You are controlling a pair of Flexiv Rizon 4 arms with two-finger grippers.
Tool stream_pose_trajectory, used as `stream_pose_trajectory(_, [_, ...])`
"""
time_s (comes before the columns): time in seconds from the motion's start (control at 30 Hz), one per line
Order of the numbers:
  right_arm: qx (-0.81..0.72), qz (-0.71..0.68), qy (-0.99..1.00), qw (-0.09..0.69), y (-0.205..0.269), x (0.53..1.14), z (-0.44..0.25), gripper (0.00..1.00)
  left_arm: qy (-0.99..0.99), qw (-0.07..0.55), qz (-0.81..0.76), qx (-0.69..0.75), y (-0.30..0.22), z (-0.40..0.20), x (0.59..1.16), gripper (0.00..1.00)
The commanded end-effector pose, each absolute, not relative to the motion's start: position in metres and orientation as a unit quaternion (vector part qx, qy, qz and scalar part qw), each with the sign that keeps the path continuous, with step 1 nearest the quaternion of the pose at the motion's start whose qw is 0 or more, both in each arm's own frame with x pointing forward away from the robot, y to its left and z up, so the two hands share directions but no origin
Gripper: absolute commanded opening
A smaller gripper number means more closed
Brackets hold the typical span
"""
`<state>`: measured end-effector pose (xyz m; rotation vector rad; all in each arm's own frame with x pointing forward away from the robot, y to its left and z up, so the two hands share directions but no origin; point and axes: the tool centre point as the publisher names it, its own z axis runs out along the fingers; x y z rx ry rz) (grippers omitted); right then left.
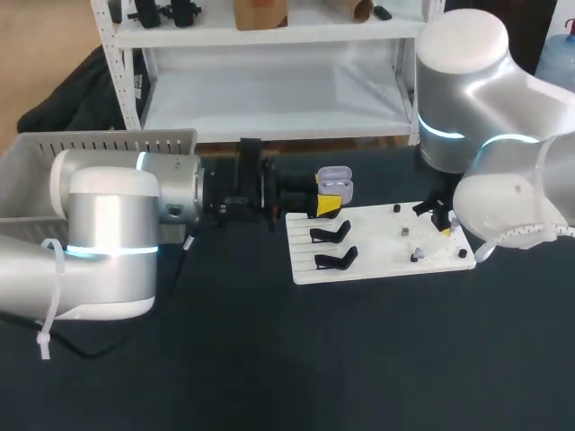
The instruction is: Pick up each earbud case from the left stands, insert the matching earbuds, close the lid, and place the case in the box.
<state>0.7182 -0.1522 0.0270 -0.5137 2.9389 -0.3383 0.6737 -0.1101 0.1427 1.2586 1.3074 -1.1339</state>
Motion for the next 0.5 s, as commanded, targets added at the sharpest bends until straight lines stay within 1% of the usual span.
stream_pose_trajectory(0.03, [-0.167, -0.113, 0.977, 0.065, -0.1501, 0.7216, 0.0249, 0.34, 0.536, 0.482, -0.464, 0.515, -0.1104, 0.1422, 0.6727, 0.0])
stream_pose_trajectory(0.13, [-0.164, -0.112, 0.978, 0.064, -0.1507, 0.7243, 0.0213, 0.31, 0.536, 0.482, -0.464, 0.515, -0.1104, 0.1422, 0.6727, 0.0])
stream_pose_trajectory(0.2, [-0.163, -0.114, 0.978, 0.063, -0.1506, 0.7249, 0.0207, 0.25, 0.536, 0.482, -0.464, 0.515, -0.1104, 0.1422, 0.6727, 0.0])
stream_pose_trajectory(0.27, [-0.162, -0.115, 0.978, 0.062, -0.1506, 0.725, 0.0208, 0.1, 0.536, 0.482, -0.464, 0.515, -0.1104, 0.1422, 0.6727, 0.0])
stream_pose_trajectory(0.3, [-0.162, -0.116, 0.978, 0.061, -0.1507, 0.725, 0.0208, 0.0, 0.536, 0.482, -0.464, 0.515, -0.1104, 0.1422, 0.6727, 0.0])
stream_pose_trajectory(0.5, [-0.156, -0.121, 0.978, 0.068, -0.1547, 0.7183, 0.0298, 0.0, 0.536, 0.482, -0.464, 0.515, -0.1104, 0.1422, 0.6727, 0.0])
